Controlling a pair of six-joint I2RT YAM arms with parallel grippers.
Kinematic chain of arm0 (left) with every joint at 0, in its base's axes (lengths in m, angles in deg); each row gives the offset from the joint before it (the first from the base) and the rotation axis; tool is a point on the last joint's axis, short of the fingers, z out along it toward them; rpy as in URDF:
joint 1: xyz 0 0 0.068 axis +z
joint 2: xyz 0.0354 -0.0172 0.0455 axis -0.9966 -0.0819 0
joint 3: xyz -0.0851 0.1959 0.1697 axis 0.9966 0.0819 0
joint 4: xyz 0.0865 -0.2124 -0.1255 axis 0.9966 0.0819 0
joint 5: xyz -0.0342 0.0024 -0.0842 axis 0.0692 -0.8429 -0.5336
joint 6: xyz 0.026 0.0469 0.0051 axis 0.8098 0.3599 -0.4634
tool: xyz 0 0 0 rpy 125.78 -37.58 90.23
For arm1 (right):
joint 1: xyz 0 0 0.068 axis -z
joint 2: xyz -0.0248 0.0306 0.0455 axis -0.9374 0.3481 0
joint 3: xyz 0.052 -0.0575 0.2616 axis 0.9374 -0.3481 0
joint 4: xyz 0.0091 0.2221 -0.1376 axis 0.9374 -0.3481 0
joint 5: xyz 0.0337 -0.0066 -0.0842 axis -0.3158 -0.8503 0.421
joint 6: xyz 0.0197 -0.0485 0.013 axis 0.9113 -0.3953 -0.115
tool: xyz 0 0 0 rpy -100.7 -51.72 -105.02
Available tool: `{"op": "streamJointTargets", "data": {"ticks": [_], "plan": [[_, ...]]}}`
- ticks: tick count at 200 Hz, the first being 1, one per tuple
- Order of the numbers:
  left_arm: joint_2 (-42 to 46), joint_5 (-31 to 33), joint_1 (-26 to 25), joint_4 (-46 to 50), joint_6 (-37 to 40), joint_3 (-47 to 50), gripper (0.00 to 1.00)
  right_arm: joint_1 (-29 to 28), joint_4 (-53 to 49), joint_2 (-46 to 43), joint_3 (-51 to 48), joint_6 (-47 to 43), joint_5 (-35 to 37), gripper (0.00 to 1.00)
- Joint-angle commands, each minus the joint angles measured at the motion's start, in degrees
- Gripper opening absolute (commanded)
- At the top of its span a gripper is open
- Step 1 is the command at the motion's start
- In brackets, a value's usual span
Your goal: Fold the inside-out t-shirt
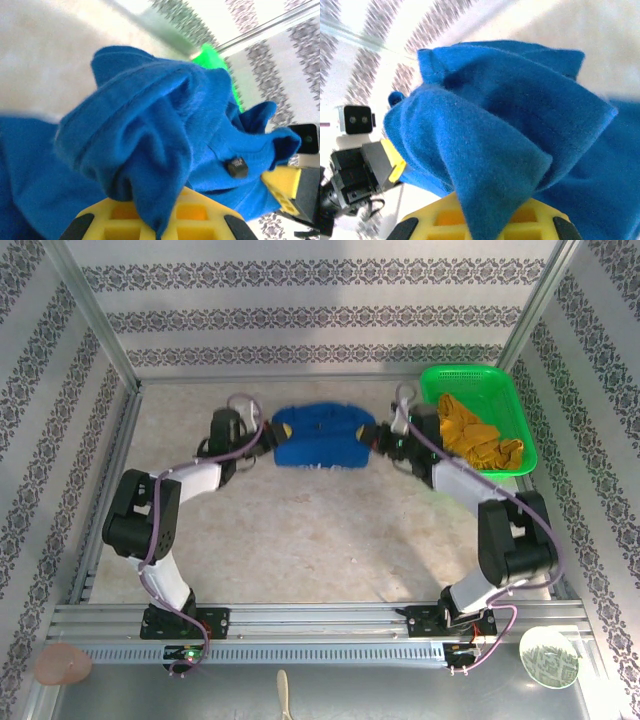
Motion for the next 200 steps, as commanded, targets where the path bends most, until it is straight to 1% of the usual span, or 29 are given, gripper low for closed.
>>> {"op": "streamJointTargets", "data": {"ticks": [1, 16, 37, 79, 104, 139, 153, 157, 169, 175, 179, 188, 191, 200], "plan": [[3.18, 0.81, -0.48, -17.11, -4.06, 10.11, 0.0, -0.21, 8.47, -3.37, -11.64, 0.17, 4.04, 0.0], [4.26, 3.24, -1.64, -18.32, -3.88, 14.24, 0.0, -0.34, 11.11, -5.15, -16.35, 1.74, 5.77, 0.0], [3.73, 4.95, -2.41, -16.69, -2.54, 14.61, 0.0, -0.27, 11.5, -5.18, -16.98, 1.67, 7.81, 0.0], [1.37, 9.11, -2.51, -6.96, 2.22, 8.16, 0.0, 0.05, 9.72, 0.73, -9.95, 0.18, 9.74, 0.0], [-2.19, 11.3, -2.54, -0.74, 4.99, 3.67, 0.0, 0.2, 8.1, 7.24, -4.62, 0.48, 10.46, 0.0], [-8.69, 13.73, -2.48, 4.34, 6.55, -1.48, 0.0, 0.34, 5.63, 16.46, 2.08, 1.75, 10.62, 0.0], [-10.33, 15.54, -2.48, 4.3, 6.26, -2.01, 0.04, 0.45, 4.59, 18.66, 4.05, 1.66, 11.09, 0.1], [-10.67, 16.21, -2.41, 4.24, 6.16, -2.12, 0.05, 0.52, 3.98, 19.3, 4.92, 1.42, 11.0, 0.11], [-11.68, 17.09, -2.01, 3.89, 5.56, -2.83, 0.09, 0.61, 2.56, 20.37, 7.03, 0.69, 10.43, 0.21], [-12.14, 17.2, -1.89, 3.88, 5.3, -3.41, 0.13, 0.67, 1.64, 20.5, 8.06, 0.17, 10.21, 0.3], [-12.33, 17.26, -1.79, 4.04, 5.09, -3.88, 0.17, 0.69, 0.81, 20.44, 8.61, -0.26, 10.15, 0.36], [-12.52, 17.15, -1.4, 4.47, 4.68, -4.76, 0.33, 0.84, -1.04, 19.87, 9.58, -1.36, 10.14, 0.46], [-12.5, 17.04, -1.32, 4.56, 4.64, -5.08, 0.41, 0.9, -1.29, 19.61, 9.66, -1.54, 10.22, 0.48], [-12.01, 16.97, -1.03, 5.06, 4.47, -5.63, 0.57, 1.33, -2.79, 18.23, 9.7, -2.49, 10.63, 0.53]]}}
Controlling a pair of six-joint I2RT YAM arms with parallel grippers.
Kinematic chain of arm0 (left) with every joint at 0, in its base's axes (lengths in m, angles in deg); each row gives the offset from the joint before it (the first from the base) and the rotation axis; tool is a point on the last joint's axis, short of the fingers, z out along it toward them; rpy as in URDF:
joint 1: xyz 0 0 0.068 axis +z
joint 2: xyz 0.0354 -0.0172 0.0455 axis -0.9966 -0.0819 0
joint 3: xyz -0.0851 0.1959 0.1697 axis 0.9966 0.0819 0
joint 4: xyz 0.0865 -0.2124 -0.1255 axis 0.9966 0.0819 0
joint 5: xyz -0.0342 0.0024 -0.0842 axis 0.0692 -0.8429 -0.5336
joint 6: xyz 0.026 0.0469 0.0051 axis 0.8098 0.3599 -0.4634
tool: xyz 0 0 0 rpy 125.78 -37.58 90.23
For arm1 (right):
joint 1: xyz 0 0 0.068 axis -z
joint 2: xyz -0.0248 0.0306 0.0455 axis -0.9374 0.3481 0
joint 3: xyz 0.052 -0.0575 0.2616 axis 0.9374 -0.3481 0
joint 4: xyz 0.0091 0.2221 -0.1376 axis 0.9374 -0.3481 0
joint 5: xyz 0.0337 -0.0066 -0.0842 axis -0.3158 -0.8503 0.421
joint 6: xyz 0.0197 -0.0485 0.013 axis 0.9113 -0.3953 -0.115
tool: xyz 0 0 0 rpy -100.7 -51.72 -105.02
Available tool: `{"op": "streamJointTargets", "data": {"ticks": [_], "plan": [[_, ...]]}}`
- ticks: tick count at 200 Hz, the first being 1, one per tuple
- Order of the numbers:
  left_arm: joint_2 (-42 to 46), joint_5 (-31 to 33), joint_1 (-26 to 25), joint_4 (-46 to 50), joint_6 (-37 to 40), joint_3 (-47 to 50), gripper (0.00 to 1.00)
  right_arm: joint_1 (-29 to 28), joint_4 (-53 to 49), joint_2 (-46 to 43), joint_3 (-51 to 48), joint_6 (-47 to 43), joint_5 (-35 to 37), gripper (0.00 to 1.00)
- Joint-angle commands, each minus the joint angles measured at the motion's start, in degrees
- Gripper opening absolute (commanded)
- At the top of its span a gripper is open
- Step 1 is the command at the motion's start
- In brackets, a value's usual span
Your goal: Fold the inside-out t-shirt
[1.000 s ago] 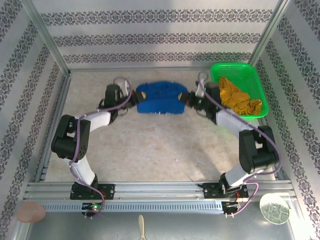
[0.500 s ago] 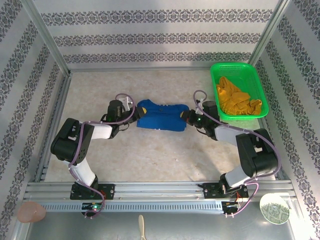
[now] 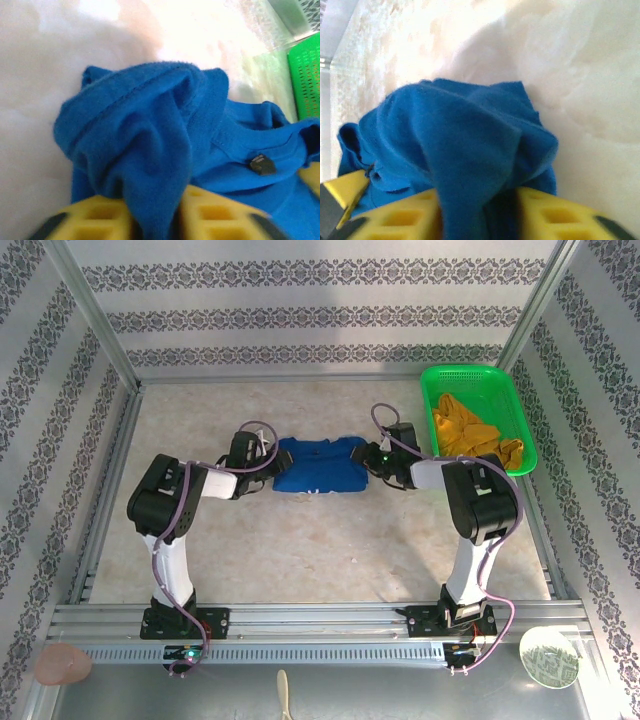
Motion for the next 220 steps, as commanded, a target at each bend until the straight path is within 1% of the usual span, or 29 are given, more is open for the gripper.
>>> {"op": "streamJointTargets", "data": {"ticks": [1, 6, 24, 31, 35, 41, 53, 65, 75, 83, 103, 121, 132, 158, 195, 220], "plan": [[0.39, 3.13, 1.8, 2.53, 0.11, -2.84, 0.59, 1.54, -4.64, -2.09, 2.59, -3.11, 1.73, 0.53], [0.86, 3.24, 1.94, 3.26, 0.31, -3.14, 0.66, 1.9, -5.1, -3.13, 2.21, -3.4, 1.87, 0.54], [4.2, 3.17, 2.36, 5.55, 1.48, -3.22, 0.83, 3.5, -5.56, -7.48, -0.31, -3.48, 1.82, 0.55], [6.09, 3.34, 2.64, 6.54, 1.95, -2.95, 0.89, 3.91, -5.6, -9.46, -1.32, -3.45, 1.6, 0.54], [7.29, 3.35, 2.76, 6.91, 2.07, -2.68, 0.96, 3.98, -5.7, -10.49, -1.93, -3.59, 1.62, 0.54], [9.14, 3.16, 3.04, 7.21, 2.21, -2.06, 1.0, 4.07, -6.19, -11.96, -2.56, -3.85, 1.39, 0.52], [12.89, 3.11, 3.22, 8.44, 2.75, -1.13, 1.0, 3.79, -7.05, -14.13, -3.0, -4.24, -0.04, 0.47], [16.54, 2.15, 3.16, 9.66, 2.86, -0.69, 1.0, 3.06, -7.06, -15.63, -3.13, -3.84, -1.76, 0.38], [17.89, 0.53, 2.9, 9.67, 1.91, -0.58, 1.0, 2.03, -7.13, -15.74, -2.63, -3.51, -2.5, 0.32], [18.08, -1.33, 2.48, 9.41, 1.15, -0.77, 1.0, 0.92, -6.78, -14.99, -1.72, -3.01, -2.96, 0.29], [15.45, -6.31, 1.02, 5.63, -1.6, -1.94, 1.0, -1.61, -5.34, -10.81, 2.02, -0.78, -3.55, 0.27], [10.2, -10.99, 0.35, 1.44, -5.23, -4.31, 1.0, -3.14, -3.14, -6.52, 4.77, 1.36, -3.38, 0.25], [7.06, -12.4, -0.15, -0.01, -6.68, -5.7, 1.0, -3.56, -2.16, -4.09, 6.01, 2.16, -2.65, 0.24], [1.69, -11.64, -0.4, -2.82, -8.19, -7.13, 1.0, -3.29, -0.95, 0.24, 7.73, 2.74, -0.6, 0.22], [-2.62, -6.67, 0.2, 1.08, -5.14, -11.17, 1.0, -1.74, -0.25, 3.65, 6.75, 3.33, 2.65, 0.21], [-2.46, -6.26, 0.66, 2.34, -4.7, -13.86, 1.0, -0.51, 0.95, 3.2, 6.11, 3.88, 0.6, 0.23]]}}
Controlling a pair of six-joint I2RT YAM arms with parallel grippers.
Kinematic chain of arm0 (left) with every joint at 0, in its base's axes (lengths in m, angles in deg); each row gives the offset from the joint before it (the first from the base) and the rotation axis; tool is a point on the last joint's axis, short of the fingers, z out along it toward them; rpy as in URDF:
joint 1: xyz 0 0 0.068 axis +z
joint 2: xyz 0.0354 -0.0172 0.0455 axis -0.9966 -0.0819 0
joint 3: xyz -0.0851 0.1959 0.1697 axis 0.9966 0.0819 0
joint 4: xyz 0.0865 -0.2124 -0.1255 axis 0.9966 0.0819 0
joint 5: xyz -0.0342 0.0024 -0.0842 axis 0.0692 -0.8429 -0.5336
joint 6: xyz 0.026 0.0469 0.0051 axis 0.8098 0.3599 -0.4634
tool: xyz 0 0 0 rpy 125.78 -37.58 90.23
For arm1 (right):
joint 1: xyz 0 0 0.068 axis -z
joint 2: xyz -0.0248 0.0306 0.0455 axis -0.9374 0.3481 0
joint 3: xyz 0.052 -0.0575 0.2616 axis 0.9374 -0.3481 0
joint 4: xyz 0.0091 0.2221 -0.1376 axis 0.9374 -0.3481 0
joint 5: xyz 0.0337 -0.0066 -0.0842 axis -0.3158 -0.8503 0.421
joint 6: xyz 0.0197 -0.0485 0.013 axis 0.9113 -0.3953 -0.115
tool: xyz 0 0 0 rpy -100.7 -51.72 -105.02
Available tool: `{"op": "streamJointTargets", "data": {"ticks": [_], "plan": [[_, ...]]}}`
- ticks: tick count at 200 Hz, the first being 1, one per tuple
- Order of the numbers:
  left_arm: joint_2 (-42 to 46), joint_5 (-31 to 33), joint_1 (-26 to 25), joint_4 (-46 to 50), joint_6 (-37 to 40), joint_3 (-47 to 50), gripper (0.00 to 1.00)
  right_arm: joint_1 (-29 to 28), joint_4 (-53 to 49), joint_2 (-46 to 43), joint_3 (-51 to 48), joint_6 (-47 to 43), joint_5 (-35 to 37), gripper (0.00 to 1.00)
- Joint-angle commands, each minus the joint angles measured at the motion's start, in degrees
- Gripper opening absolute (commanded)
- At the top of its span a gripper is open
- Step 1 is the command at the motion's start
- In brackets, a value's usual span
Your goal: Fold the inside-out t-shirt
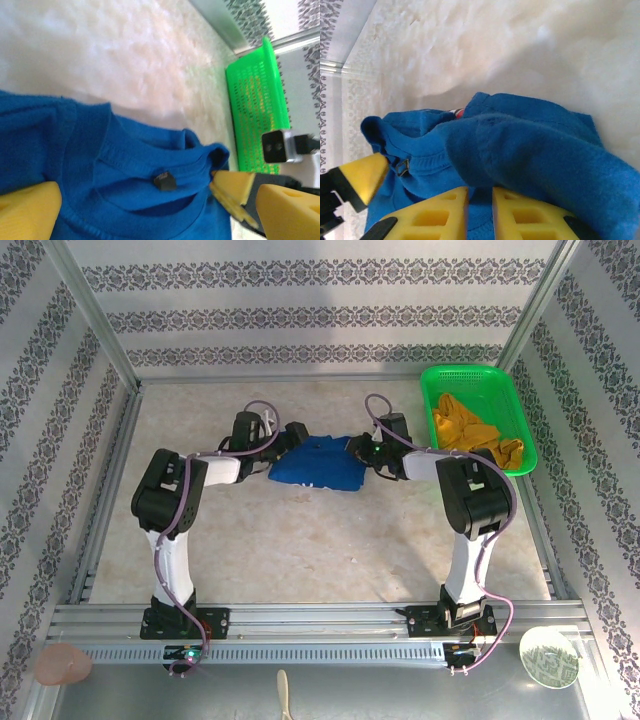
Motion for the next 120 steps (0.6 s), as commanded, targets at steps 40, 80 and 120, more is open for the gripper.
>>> {"op": "streamJointTargets", "data": {"ticks": [40, 80, 120], "plan": [[9.2, 3.73, 1.21, 12.55, 5.06, -1.35, 1.0, 3.04, 1.37, -8.98, -2.63, -1.1, -5.56, 0.3], [12.83, 7.76, 1.46, 34.59, 13.25, -3.29, 0.99, 2.82, 1.32, -14.06, -8.54, -0.28, -5.75, 0.3], [7.62, 4.81, 1.53, 43.67, 16.3, -7.42, 0.99, 0.91, 4.39, -9.59, -9.42, 1.35, -5.3, 0.23]]}}
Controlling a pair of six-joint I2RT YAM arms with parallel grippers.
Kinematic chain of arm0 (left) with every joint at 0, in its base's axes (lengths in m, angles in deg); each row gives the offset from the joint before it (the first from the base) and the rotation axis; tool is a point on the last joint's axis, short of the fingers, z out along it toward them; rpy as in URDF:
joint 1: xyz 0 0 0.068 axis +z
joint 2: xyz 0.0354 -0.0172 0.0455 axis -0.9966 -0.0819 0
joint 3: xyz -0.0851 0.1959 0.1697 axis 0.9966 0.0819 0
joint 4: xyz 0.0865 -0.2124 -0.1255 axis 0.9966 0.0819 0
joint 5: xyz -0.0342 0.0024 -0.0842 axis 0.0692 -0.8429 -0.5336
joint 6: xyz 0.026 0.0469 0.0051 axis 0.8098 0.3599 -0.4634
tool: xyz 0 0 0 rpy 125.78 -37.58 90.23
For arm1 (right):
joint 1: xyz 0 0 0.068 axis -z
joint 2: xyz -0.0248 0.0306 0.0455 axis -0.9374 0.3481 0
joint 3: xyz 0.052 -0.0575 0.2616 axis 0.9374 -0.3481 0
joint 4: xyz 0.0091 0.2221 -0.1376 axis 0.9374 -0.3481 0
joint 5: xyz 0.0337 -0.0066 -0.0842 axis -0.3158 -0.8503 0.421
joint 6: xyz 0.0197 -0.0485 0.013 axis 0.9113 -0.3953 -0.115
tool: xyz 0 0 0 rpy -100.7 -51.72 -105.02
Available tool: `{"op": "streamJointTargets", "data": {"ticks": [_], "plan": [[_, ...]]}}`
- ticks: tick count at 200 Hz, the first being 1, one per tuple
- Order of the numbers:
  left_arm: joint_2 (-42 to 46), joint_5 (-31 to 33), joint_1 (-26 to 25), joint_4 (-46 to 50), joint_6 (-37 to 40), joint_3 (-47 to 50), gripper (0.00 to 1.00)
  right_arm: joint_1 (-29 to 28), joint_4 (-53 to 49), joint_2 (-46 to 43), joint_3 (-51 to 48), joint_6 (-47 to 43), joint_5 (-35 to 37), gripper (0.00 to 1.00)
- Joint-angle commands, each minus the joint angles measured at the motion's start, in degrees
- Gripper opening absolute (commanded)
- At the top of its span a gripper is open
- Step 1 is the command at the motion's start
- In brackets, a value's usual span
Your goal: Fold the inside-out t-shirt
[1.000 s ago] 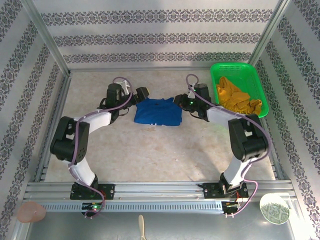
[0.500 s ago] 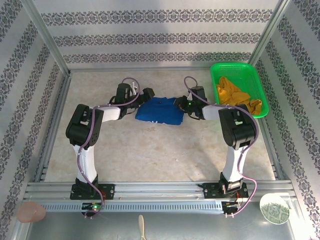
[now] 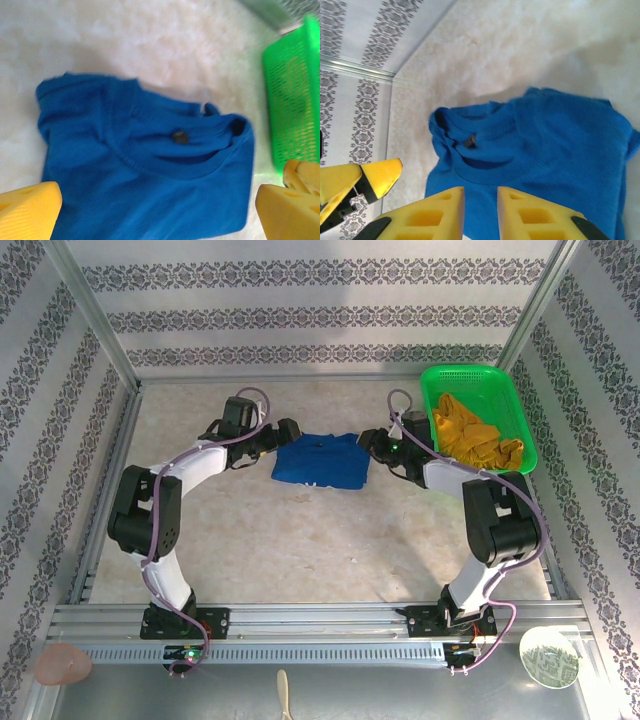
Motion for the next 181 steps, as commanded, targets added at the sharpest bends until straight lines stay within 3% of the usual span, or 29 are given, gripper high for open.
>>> {"op": "streamJointTargets", "data": {"ticks": [1, 44, 75, 92, 123, 149, 181], "plan": [[-4.06, -1.08, 0.79, 11.59, 4.37, -2.45, 0.99, -1.42, 2.06, 3.65, -0.93, 0.92, -0.5, 0.23], [-8.49, -5.48, 0.48, 13.32, 4.32, -3.81, 1.0, -2.86, 2.87, 8.05, -0.68, 0.96, 0.13, 0.21], [-8.8, -9.12, -0.78, 9.11, 2.32, -1.52, 0.98, -3.03, 3.66, 8.53, -1.92, 1.08, 0.65, 0.21], [-8.16, -10.56, -1.53, 4.38, -0.09, 0.44, 0.81, -3.09, 3.75, 8.4, -2.11, 1.18, 0.71, 0.2], [-7.57, -9.53, -1.87, 1.04, -2.47, 2.23, 0.32, -2.93, 3.41, 6.64, -1.93, 1.9, -0.25, 0.21], [-6.12, -5.22, 0.31, 5.1, -1.37, 1.88, 0.19, -1.96, 1.63, 1.18, -2.19, 2.61, -1.74, 0.32], [-4.77, -1.52, 7.28, 14.96, 5.2, -1.69, 0.09, 0.21, -3.29, -8.78, -4.4, 2.29, -4.24, 0.49]]}}
